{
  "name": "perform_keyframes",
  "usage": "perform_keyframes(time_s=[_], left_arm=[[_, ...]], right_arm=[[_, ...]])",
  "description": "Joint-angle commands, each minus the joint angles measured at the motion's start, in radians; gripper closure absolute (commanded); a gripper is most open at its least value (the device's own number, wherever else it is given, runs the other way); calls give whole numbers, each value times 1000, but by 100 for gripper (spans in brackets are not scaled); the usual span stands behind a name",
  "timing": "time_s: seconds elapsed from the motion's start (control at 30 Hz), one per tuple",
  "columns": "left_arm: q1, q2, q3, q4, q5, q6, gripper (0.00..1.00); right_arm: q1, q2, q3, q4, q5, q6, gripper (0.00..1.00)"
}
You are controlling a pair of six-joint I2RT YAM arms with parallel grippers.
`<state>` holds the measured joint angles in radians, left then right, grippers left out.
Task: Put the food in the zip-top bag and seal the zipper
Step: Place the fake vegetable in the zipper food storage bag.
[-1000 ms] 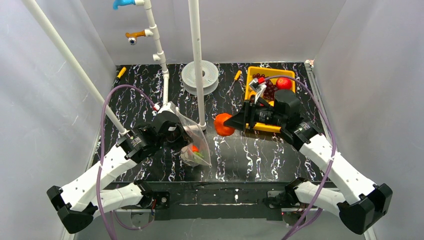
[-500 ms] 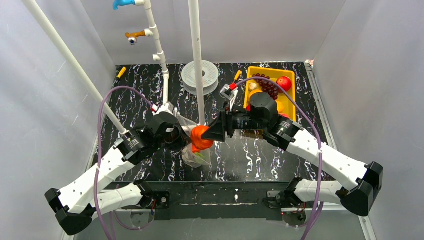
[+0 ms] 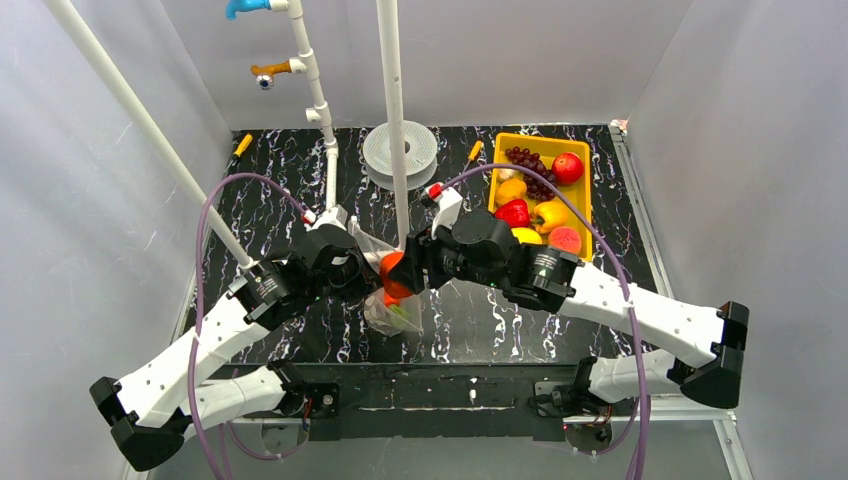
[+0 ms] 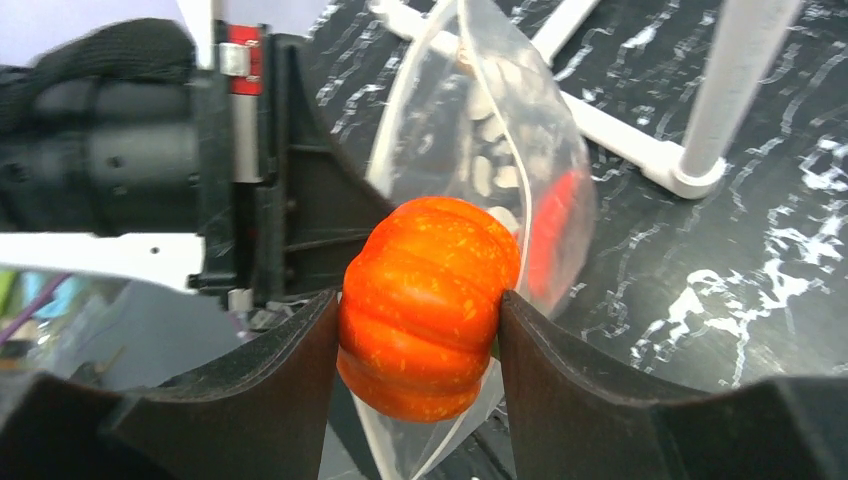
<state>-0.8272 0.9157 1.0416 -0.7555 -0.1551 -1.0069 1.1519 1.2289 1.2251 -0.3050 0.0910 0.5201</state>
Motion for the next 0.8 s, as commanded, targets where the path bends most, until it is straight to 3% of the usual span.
perform_keyframes(time_s=[0.0, 0.27, 0.4, 0.63, 0.77], left_arm=[[5, -11, 11, 9, 1, -1, 100], [4, -5, 12, 6, -2, -1, 100], [5, -4, 8, 10, 7, -5, 100], [5, 10, 19, 10, 17, 0, 100], [5, 3, 17, 10, 6, 4, 100]], right_arm=[[46, 34, 75, -64, 245, -19, 75], [74, 131, 161, -184, 370, -48, 73], [85, 140, 167, -164, 317, -74, 60], [88, 150, 177, -146, 255, -97, 24], [88, 132, 148, -103, 226, -106, 12]])
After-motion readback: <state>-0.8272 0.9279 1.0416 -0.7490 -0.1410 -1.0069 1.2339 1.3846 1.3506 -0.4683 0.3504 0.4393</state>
